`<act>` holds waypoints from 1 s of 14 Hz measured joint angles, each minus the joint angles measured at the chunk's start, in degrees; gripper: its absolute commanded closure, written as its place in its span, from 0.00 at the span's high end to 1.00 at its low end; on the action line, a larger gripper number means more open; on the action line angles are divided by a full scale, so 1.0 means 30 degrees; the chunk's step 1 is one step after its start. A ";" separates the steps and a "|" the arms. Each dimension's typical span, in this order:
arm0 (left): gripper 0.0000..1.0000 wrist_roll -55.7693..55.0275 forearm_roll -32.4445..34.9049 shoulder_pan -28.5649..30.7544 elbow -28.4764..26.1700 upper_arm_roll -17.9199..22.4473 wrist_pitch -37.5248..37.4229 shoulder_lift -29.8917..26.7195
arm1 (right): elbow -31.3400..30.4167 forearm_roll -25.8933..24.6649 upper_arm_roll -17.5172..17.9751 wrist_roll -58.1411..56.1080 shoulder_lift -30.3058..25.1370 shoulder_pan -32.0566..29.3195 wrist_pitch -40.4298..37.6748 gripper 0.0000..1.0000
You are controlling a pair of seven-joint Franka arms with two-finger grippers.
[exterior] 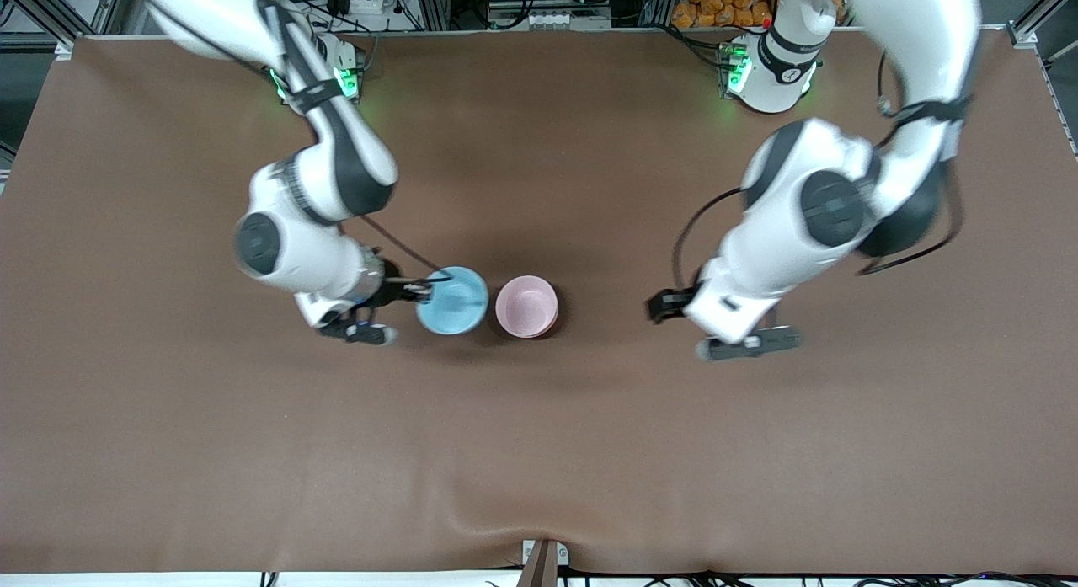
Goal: Stack pink and blue bowls on white bowl
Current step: 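Lower the blue bowl onto the pink bowl while the left gripper withdraws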
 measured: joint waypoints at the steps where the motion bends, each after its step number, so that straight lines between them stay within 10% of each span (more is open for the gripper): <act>1: 1.00 0.0767 0.0001 0.0613 -0.0002 -0.0002 -0.0645 -0.0600 | -0.0070 0.0001 0.0001 0.0813 0.0116 0.0649 0.0499 0.00; 14: 1.00 0.5482 0.0009 0.4787 -0.0057 0.0056 -0.4286 -0.3281 | -0.0152 0.0638 -0.0104 0.4467 0.2260 0.3085 0.4189 0.00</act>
